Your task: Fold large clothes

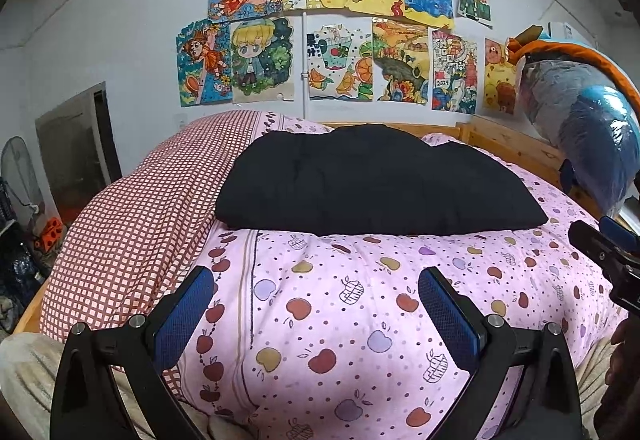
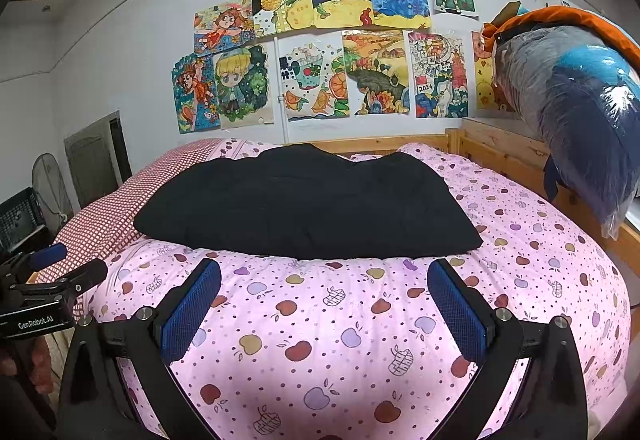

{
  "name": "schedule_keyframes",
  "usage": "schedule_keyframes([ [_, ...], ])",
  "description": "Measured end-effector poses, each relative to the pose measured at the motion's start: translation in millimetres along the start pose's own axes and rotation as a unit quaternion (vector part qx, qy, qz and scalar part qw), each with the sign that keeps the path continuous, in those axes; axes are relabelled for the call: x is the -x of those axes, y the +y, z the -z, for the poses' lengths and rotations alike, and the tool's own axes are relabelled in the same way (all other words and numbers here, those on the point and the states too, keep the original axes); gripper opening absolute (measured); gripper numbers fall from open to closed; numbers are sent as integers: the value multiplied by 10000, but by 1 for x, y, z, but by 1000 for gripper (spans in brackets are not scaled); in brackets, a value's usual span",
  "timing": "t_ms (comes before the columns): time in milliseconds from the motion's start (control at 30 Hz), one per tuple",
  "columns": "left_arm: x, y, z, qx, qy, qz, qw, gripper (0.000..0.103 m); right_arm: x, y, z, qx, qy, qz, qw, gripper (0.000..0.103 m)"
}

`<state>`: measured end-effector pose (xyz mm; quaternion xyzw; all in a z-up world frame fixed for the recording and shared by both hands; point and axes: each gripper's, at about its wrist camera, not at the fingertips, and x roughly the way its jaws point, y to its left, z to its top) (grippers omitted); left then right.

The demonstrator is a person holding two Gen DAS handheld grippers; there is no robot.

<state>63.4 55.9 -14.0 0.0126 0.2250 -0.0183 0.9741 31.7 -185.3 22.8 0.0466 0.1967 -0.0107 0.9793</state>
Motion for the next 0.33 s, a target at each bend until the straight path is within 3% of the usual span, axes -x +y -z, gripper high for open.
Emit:
schedule_keyframes([
  [333,-4,0,0,1,84,-41,10000,103,0,1,5,-28,24,45,10000,101],
])
